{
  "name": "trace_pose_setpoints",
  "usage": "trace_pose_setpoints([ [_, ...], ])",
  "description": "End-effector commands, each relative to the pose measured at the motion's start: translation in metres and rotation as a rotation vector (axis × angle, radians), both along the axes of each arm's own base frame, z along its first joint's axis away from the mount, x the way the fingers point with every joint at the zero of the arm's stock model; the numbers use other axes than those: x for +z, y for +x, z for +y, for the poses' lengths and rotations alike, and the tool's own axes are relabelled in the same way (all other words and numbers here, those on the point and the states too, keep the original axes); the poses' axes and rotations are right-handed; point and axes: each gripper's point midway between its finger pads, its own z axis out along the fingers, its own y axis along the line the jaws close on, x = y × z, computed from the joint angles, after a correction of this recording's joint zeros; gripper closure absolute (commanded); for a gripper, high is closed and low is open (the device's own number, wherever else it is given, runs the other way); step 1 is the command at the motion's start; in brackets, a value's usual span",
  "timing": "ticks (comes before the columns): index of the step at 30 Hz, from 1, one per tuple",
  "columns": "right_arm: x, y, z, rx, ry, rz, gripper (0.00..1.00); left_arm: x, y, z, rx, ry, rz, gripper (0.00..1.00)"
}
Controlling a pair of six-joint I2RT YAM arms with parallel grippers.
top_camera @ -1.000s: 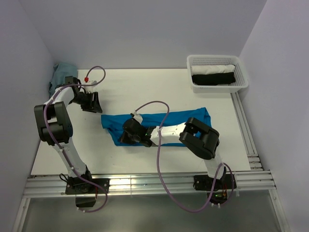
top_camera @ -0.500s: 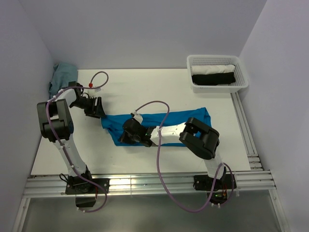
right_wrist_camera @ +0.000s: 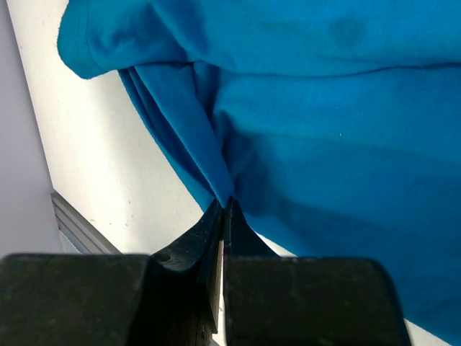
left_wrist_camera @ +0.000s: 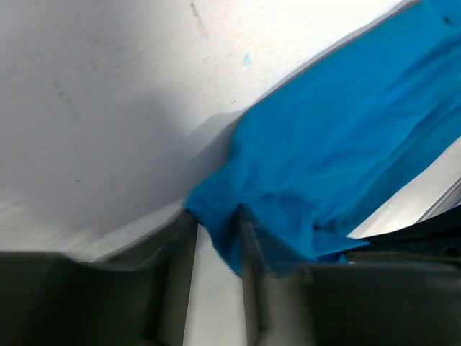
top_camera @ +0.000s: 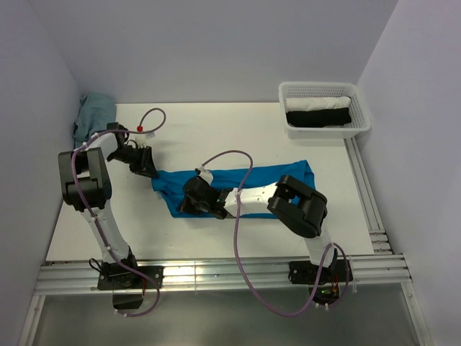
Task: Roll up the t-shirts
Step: Roll the tshirt
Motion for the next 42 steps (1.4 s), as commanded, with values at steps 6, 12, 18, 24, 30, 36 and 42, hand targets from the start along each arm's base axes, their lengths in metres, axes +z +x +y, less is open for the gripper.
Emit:
trace_pose_setpoints([
  [6,0.03,0.016,0.0,-0.022,-0.008,-0.084,1.0,0.019,0.018,-0.018,-0.073,0.184,-0.066,1.0],
  [12,0.038,0.018,0.008,0.018,-0.053,-0.137,1.0,0.023,0.027,-0.024,-0.103,0.32,-0.088,1.0],
  [18,0.05,0.018,0.01,0.009,-0.05,-0.166,1.0,0.045,0.046,-0.047,-0.139,0.394,-0.147,1.0],
  [24,0.041,0.005,0.003,0.012,-0.048,-0.141,0.94,0.04,0.051,-0.074,-0.171,0.439,-0.146,1.0],
  [30,0.022,-0.009,-0.01,-0.011,-0.085,-0.107,0.78,0.019,0.042,-0.101,-0.239,0.51,-0.131,1.0],
  [36,0.04,0.0,-0.032,-0.1,-0.109,-0.161,0.63,0.012,0.039,-0.116,-0.246,0.529,-0.133,0.96],
  [42,0.071,0.016,-0.044,-0.155,-0.135,-0.256,0.64,0.015,0.036,-0.126,-0.246,0.497,-0.145,0.69],
])
